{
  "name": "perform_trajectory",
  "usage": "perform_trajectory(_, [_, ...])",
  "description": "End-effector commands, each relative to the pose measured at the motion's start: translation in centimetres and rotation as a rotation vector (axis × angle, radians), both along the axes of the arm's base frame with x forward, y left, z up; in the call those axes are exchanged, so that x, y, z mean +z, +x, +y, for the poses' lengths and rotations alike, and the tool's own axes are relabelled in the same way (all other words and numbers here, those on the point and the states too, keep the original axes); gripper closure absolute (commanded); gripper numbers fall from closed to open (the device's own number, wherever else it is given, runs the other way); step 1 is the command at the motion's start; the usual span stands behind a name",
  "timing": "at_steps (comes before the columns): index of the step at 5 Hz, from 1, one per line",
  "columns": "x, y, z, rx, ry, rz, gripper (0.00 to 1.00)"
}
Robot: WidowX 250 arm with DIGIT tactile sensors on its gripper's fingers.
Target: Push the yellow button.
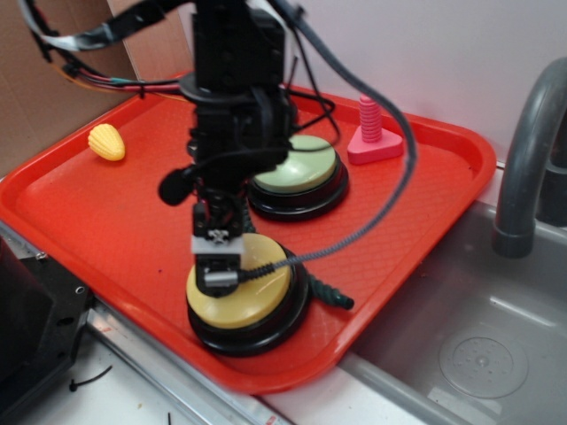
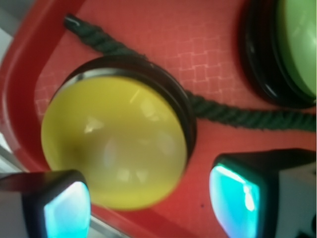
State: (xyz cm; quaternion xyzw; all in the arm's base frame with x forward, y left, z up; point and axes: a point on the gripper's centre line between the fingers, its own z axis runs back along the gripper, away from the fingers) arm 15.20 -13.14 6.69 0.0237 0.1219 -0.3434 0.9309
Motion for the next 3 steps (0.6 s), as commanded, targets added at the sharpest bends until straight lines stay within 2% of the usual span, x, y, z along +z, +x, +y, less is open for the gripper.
perform_trajectory(1, [0.95,-0.34,-1.48,-0.050,0.048,0.021,0.00])
perform_trajectory(3, [0.75,-0.81,-2.22,-0.046,-0.004,0.109,0.00])
